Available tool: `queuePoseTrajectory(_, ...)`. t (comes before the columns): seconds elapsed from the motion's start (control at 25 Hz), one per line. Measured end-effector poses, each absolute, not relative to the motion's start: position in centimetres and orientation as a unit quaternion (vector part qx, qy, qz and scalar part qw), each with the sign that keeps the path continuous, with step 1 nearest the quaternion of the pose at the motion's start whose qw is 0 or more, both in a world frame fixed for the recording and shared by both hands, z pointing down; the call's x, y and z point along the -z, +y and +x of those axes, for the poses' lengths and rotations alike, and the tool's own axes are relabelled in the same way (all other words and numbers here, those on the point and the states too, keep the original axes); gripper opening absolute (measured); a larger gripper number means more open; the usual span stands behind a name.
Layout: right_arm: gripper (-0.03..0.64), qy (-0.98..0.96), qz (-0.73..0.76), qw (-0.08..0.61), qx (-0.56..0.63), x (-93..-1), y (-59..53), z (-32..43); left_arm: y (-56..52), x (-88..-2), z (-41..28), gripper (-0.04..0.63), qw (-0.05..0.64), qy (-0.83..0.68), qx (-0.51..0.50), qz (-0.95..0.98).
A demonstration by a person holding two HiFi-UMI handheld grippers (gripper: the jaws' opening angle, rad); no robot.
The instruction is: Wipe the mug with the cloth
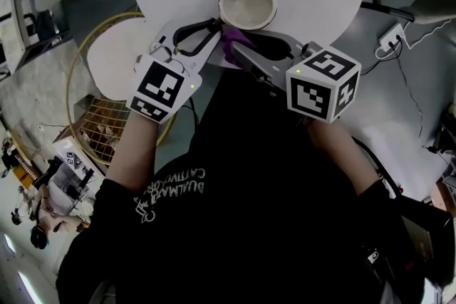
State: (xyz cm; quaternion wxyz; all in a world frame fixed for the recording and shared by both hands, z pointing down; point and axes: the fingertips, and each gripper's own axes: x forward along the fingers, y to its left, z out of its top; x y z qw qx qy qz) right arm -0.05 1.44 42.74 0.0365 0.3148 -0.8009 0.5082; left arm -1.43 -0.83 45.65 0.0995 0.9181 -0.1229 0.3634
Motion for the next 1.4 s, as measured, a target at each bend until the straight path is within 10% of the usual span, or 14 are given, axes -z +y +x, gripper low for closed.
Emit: queuePoseTrajectory(1.4,0.081,-0.747,0.329,0.210,-0.538,-42.5,1.6,4.7,1.3,-44.8,-0.7,0.067,0.136,0.051,-0.405,0.903)
